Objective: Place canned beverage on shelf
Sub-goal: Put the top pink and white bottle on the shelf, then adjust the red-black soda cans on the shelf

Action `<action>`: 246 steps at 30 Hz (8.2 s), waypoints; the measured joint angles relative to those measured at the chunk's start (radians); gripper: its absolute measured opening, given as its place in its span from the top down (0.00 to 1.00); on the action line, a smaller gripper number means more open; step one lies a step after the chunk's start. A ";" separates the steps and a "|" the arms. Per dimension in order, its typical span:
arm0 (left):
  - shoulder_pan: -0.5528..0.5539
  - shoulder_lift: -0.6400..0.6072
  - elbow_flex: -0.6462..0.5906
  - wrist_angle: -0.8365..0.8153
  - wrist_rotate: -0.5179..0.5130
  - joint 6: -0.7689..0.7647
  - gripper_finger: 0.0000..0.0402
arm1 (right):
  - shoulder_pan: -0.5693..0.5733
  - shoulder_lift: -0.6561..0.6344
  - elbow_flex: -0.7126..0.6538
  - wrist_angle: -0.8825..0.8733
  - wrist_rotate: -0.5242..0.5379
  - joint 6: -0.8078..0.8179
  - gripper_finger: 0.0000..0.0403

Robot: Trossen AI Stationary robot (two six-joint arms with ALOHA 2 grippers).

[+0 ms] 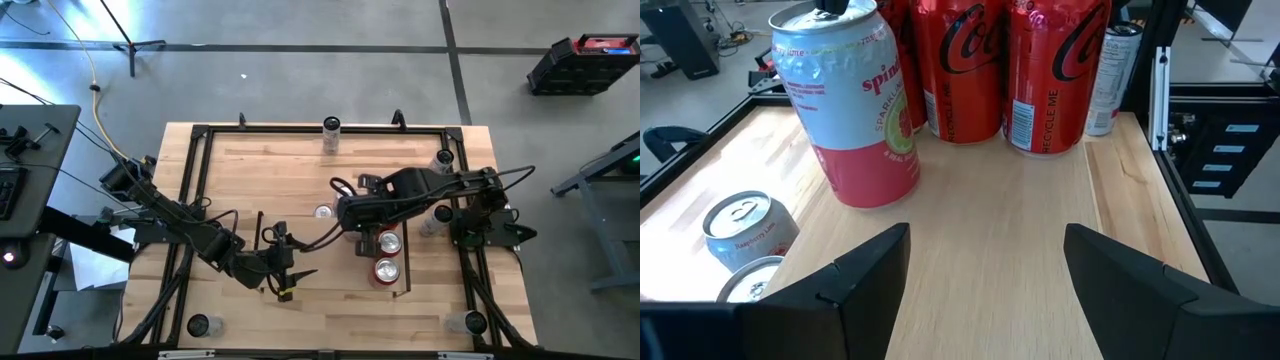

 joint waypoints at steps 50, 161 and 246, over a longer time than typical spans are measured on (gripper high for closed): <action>-0.236 -0.105 0.053 0.101 0.004 0.227 0.37 | 0.069 -0.371 0.015 0.004 0.335 0.207 1.00; 0.090 0.079 0.053 0.197 0.118 0.071 0.37 | 0.615 -0.207 -0.445 0.185 0.523 0.593 1.00; 0.039 0.078 0.052 0.278 0.122 0.140 0.37 | 0.579 -0.201 -0.394 0.162 0.574 0.487 1.00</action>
